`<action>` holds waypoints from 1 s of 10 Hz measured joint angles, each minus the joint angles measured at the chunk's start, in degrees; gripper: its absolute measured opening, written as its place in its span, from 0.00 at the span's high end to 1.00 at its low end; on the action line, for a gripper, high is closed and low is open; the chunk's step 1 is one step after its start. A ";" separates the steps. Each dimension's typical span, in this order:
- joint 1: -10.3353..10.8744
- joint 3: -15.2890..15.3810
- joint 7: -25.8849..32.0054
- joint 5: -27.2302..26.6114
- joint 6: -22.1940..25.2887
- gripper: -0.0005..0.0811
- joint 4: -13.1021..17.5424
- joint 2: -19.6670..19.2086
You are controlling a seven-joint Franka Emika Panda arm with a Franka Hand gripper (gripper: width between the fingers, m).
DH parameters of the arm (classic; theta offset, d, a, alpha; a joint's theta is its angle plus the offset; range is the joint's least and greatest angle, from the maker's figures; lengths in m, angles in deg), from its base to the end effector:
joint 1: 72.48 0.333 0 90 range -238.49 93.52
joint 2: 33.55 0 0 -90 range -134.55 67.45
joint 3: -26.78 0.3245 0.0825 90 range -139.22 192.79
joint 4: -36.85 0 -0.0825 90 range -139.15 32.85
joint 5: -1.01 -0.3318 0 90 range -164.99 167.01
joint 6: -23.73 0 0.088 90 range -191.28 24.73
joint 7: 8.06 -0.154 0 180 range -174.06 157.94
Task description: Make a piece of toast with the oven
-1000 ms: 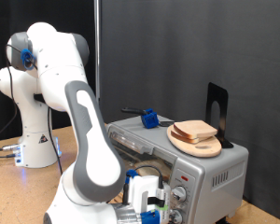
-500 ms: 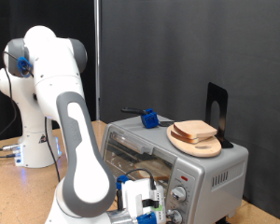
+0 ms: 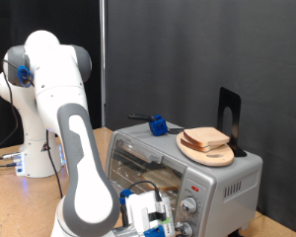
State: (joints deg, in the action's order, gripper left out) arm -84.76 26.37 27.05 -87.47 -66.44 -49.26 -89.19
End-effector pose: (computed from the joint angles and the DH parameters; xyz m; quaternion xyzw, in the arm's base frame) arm 0.6542 0.0112 0.1657 -0.6944 0.1736 0.0319 0.6976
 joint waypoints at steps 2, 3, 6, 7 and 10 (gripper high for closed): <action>-0.04 -0.02 0.66 0.00 0.47 0.87 0.40 -0.34; -0.04 -0.04 0.81 0.03 0.52 0.87 0.51 -0.43; 0.04 -0.12 0.72 0.16 0.47 0.87 0.62 -0.43; 0.04 -0.12 0.72 0.16 0.47 0.87 0.62 -0.43; 0.02 -0.17 0.19 -0.05 -2.29 0.59 2.71 -1.17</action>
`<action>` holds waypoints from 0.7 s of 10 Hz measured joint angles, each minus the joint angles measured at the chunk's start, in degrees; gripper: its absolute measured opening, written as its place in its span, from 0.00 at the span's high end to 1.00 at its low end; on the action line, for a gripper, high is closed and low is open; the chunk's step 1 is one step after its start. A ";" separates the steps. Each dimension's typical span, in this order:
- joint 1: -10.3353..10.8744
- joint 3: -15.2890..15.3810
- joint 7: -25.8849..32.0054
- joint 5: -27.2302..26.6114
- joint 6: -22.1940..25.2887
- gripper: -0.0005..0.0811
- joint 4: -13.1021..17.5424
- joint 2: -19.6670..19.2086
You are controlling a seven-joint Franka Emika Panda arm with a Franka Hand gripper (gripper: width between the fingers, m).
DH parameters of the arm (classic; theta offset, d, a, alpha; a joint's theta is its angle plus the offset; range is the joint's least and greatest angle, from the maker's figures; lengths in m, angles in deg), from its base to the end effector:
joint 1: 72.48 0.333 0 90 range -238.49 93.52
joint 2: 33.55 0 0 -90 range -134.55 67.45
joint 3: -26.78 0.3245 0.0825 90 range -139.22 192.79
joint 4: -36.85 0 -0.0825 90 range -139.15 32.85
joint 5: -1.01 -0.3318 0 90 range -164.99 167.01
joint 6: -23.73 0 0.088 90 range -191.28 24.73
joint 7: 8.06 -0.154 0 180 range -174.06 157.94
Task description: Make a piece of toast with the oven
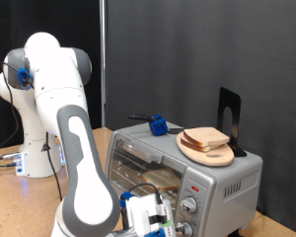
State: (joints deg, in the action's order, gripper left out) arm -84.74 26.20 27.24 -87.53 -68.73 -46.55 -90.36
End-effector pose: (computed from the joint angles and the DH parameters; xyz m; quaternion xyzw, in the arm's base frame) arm 0.6668 0.0035 0.1631 -0.7058 0.1753 0.0110 0.6863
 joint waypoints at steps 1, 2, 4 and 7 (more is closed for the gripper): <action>-0.06 -0.15 -0.91 0.01 -0.11 0.59 1.00 -0.57; -0.14 -0.50 -2.48 0.23 -0.09 0.42 1.81 -0.84; -0.69 -1.66 -6.90 1.92 1.89 0.18 3.73 -1.06; -2.64 -4.31 -15.97 6.33 8.29 0.01 7.65 -1.10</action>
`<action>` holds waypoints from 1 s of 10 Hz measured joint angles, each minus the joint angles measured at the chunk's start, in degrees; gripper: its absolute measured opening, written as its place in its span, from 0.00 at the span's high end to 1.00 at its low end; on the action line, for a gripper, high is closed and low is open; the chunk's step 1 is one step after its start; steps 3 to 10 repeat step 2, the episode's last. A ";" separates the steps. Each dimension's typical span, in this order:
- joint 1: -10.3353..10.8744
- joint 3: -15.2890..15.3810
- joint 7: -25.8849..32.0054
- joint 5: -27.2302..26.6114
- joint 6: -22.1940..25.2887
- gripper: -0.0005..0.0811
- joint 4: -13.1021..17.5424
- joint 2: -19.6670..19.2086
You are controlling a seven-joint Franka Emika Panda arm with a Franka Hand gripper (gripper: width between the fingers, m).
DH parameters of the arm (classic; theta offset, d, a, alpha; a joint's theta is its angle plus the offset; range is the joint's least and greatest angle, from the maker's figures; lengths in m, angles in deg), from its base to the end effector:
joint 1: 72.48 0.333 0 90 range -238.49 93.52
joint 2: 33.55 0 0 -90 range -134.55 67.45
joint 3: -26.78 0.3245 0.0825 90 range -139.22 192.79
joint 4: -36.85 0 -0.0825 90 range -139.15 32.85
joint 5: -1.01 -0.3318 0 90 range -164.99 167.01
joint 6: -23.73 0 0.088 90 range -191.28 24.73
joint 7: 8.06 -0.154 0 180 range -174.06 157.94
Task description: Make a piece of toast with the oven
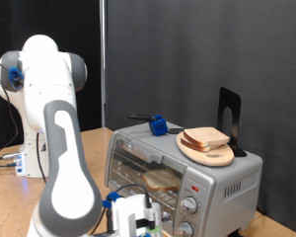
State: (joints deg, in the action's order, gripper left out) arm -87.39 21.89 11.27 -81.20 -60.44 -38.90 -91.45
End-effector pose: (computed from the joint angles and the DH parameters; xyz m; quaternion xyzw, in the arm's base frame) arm 0.6679 -0.0527 0.1905 -0.7101 0.2126 0.1025 0.6634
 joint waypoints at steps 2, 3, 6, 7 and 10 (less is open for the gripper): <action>-1.55 -1.93 -5.07 2.98 4.68 0.01 2.80 0.07; -1.55 -1.93 -5.07 2.98 4.68 0.01 2.80 0.07; -1.55 -1.93 -5.07 2.98 4.68 0.01 2.80 0.07; -1.55 -1.93 -5.07 2.98 4.68 0.01 2.80 0.07; -1.55 -1.93 -5.07 2.98 4.68 0.01 2.80 0.07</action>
